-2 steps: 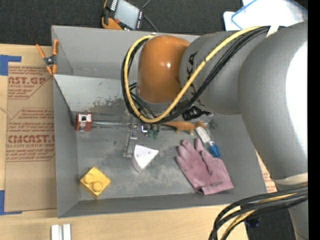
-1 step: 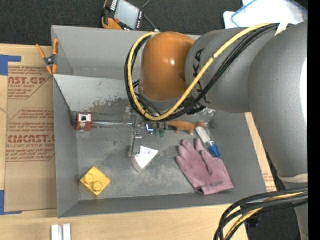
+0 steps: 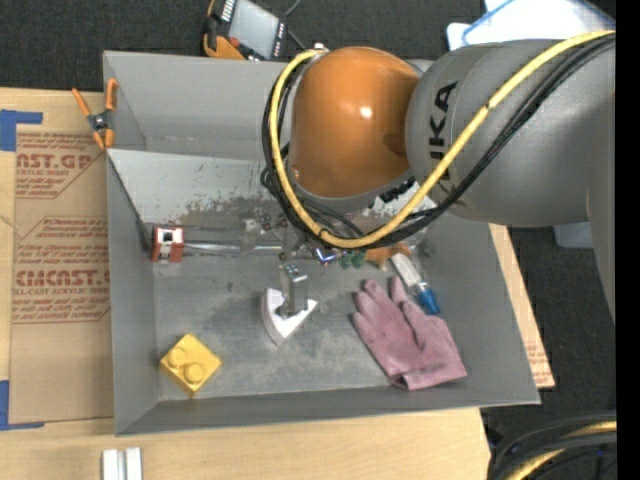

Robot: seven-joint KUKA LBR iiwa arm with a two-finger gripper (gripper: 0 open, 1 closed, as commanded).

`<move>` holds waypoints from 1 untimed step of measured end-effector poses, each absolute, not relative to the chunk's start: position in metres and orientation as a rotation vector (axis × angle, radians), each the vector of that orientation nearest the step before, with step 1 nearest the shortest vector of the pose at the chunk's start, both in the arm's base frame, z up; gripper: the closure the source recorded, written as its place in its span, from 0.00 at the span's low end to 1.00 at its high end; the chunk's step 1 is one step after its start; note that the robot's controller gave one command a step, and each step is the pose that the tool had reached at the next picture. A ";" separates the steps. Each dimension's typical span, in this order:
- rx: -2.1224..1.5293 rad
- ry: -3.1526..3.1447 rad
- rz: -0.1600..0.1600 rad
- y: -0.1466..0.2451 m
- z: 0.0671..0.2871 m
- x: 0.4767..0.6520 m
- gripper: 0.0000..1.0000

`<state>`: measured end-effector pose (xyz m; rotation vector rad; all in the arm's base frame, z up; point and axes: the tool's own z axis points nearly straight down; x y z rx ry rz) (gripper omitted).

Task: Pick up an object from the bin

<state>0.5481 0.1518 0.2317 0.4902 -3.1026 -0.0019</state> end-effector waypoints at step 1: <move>0.201 -3.143 -0.004 0.106 0.152 0.566 0.00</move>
Offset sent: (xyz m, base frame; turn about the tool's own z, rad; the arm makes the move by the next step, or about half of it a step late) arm 0.0185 -0.0186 -0.0246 0.1670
